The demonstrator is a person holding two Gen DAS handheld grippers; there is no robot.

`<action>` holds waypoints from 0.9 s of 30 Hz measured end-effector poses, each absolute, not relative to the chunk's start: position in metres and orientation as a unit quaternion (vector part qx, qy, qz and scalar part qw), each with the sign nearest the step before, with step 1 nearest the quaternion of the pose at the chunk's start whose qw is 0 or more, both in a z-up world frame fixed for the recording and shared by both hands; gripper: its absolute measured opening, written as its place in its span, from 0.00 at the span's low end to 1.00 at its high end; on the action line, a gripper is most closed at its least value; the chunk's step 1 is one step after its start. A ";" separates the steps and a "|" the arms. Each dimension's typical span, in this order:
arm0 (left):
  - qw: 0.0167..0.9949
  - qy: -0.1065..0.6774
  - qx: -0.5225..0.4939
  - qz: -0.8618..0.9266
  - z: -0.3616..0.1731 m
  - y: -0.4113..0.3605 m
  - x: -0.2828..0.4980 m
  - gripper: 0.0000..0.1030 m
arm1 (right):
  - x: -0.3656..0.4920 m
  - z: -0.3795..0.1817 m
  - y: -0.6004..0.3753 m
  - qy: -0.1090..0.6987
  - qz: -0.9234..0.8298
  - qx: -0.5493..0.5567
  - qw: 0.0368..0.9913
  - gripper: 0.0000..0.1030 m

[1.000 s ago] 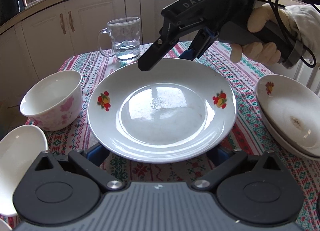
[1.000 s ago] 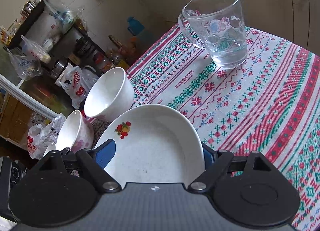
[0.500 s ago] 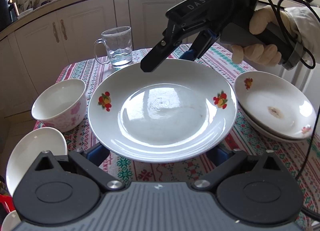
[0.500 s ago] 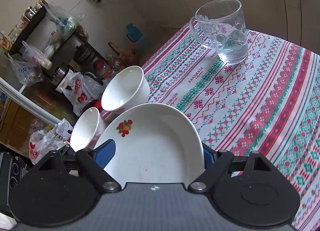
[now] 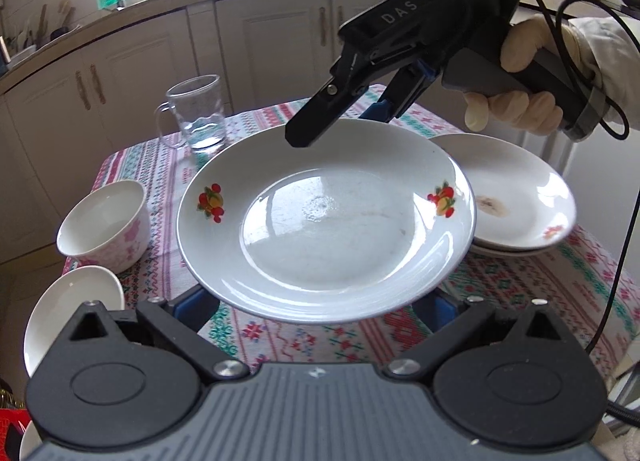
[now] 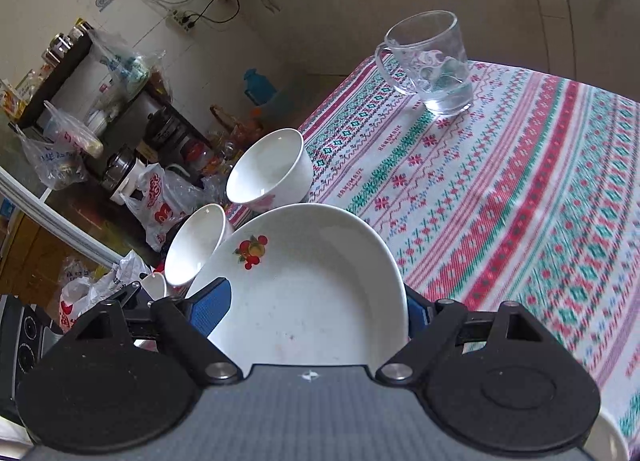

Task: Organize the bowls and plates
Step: 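Lift the flower-decal plate off the cloth with the right gripper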

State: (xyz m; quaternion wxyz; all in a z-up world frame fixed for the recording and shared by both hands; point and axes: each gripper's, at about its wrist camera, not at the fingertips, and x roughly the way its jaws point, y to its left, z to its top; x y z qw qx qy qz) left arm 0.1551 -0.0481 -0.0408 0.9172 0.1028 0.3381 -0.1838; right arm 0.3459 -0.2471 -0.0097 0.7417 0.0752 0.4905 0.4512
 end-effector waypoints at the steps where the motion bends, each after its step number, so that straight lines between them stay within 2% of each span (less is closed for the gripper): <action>1: 0.916 0.338 0.106 -0.187 -0.040 -0.051 0.153 0.98 | 0.342 -0.009 -0.251 0.489 0.448 0.077 0.744 0.87; 27: 0.889 0.332 0.146 -0.281 -0.042 -0.120 0.140 0.98 | 0.284 -0.016 -0.360 0.473 0.368 0.133 0.789 0.88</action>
